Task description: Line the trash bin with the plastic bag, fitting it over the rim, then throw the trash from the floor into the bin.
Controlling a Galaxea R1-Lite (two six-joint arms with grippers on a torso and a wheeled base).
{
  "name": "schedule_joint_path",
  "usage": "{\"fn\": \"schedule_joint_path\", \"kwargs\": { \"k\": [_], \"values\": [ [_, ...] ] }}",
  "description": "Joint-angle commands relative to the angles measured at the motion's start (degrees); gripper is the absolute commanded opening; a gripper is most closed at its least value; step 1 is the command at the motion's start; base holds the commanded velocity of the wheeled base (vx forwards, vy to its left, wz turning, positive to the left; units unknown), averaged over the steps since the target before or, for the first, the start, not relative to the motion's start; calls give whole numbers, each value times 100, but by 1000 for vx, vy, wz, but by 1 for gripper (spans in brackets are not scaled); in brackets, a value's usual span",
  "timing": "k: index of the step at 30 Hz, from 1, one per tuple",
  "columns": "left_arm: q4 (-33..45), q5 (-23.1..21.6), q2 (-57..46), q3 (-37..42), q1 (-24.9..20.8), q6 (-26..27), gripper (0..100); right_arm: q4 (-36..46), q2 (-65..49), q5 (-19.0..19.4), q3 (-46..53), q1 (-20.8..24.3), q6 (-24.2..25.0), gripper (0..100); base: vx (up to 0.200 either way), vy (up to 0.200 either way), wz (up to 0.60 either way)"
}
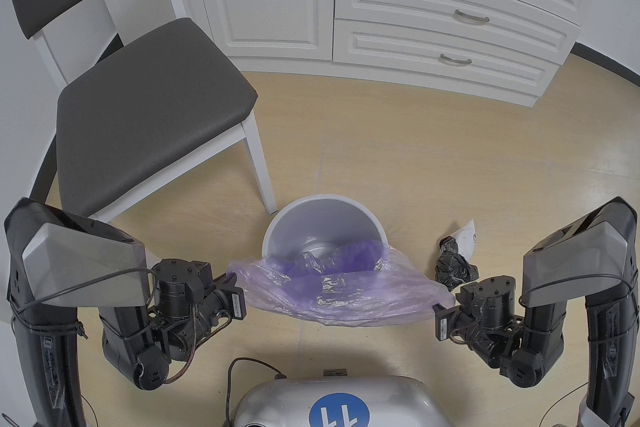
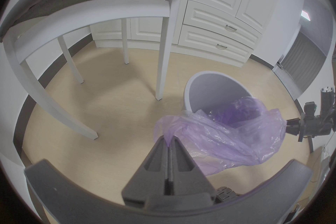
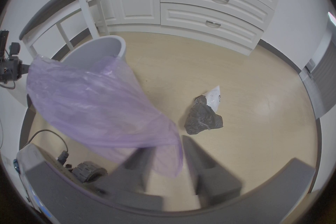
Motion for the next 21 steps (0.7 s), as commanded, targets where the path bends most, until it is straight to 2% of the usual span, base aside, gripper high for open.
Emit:
{"fn": "schedule_joint_path", "kwargs": {
  "k": [1, 3, 4, 8, 12, 13, 14, 15, 17, 21],
  "values": [
    [3, -71, -265, 167, -30, -2, 0, -100, -713, 770, 773, -156, -172, 100, 0, 0, 0],
    [3, -71, -229, 176, -39, -2, 0, -100, -1091, 1429, 1072, -375, -392, 100, 0, 0, 0],
    [3, -71, -229, 167, -39, -2, 0, -100, -1126, 1482, 1099, -402, -401, 100, 0, 0, 0],
    [3, -80, -185, 158, -30, -2, 0, -100, -1803, 3494, 1714, -1351, -550, 100, 0, 0, 0],
    [3, -71, -159, 149, -30, -2, 0, -100, -1724, 5375, 1802, -2415, -1157, 100, 0, 0, 0],
    [3, -71, -150, 149, -30, -2, 0, -100, -1715, 5428, 1802, -2450, -1174, 100, 0, 0, 0],
    [3, -71, -133, 140, -30, -2, 0, -100, -1513, 5867, 1802, -2749, -1394, 100, 0, 0, 0],
    [3, -71, -133, 140, -21, -2, 0, -100, -1355, 6105, 1802, -2916, -1534, 100, 0, 0, 0],
    [3, -71, -133, 123, -13, -2, 0, -100, -1241, 6201, 1758, -3056, -1640, 100, 0, 0, 0],
    [3, -71, -133, 132, -13, -2, 0, -100, -1337, 6157, 1652, -3012, -1605, 100, 0, 0, 0]
  ]
}}
